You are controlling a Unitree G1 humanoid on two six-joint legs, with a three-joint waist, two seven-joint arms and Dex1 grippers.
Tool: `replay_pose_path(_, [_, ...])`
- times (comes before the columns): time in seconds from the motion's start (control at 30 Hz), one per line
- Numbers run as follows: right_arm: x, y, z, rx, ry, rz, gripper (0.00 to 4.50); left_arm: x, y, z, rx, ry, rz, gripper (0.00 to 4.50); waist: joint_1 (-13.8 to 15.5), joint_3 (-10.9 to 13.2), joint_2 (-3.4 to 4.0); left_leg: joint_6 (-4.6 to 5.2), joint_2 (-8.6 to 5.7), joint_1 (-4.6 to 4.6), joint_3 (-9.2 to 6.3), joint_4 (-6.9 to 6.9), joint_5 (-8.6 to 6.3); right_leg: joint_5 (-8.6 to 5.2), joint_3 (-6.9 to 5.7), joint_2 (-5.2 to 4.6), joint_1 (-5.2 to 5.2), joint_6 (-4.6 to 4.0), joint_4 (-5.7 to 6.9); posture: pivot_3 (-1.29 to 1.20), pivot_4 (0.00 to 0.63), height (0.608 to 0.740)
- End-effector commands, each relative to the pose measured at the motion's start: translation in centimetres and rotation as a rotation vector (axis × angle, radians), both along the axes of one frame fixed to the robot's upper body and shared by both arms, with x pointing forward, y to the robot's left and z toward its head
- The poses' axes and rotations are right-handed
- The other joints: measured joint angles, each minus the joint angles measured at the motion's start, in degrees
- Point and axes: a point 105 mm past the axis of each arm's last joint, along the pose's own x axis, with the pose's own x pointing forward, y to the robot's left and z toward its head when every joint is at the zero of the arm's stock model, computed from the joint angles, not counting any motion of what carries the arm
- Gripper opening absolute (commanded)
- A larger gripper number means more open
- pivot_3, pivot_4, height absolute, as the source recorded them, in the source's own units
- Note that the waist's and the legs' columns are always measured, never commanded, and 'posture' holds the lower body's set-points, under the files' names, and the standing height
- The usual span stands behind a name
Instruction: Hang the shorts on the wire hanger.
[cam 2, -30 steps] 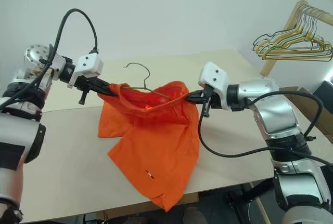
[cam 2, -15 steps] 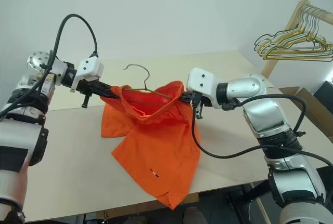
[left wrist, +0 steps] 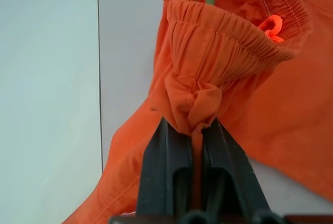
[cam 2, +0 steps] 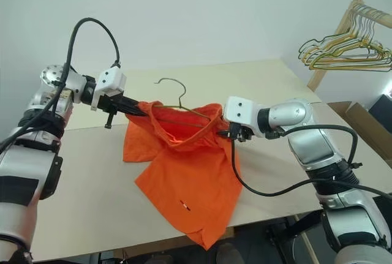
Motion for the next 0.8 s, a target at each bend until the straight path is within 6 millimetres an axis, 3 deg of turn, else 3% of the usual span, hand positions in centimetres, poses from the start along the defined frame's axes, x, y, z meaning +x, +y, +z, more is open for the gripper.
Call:
replay_pose_path(0.03, [-0.5,0.1,1.9,0.060,-0.027,-0.004,2.45,-0.2,-0.7,1.6,-0.049,-0.048,-0.036,0.00,-0.1,0.0,0.00,0.00,0.02,0.00,0.00,0.00,0.00,0.00,0.00,0.01,-0.01,0.00,0.00,-0.09,0.000,0.740])
replay_pose_path(0.3, [-1.0,0.6,3.3,0.204,0.072,-0.006,2.45,-0.5,-1.7,1.2,-0.055,-0.060,-0.089,0.00,-0.2,0.0,0.00,-0.01,-0.01,0.00,-0.01,0.00,0.00,0.00,-0.01,-0.03,0.00,0.00,-0.02,-0.10,0.000,0.740])
replay_pose_path(0.53, [-1.1,0.4,2.7,0.179,0.125,-0.014,2.45,-0.7,-2.0,1.2,-0.083,-0.052,-0.101,0.00,-0.4,0.0,0.00,-0.01,-0.01,-0.02,-0.01,0.00,0.00,0.00,-0.01,-0.07,-0.01,0.00,-0.02,-0.10,0.000,0.740])
replay_pose_path(0.63, [-1.2,0.1,2.0,0.142,0.133,-0.020,1.90,-0.7,-2.0,1.4,-0.107,-0.051,-0.099,0.00,-0.6,0.0,0.00,-0.01,-0.01,-0.02,-0.02,-0.01,0.00,0.00,-0.01,-0.07,-0.01,0.00,-0.02,-0.10,0.000,0.740])
replay_pose_path(0.8, [-0.6,-0.4,1.1,0.096,0.113,-0.057,0.28,-0.6,-1.6,1.4,-0.114,-0.050,-0.082,0.00,-1.0,0.0,0.00,0.00,-0.02,-0.03,-0.02,0.00,0.00,0.00,-0.02,-0.08,-0.01,0.00,-0.02,-0.10,0.000,0.740])
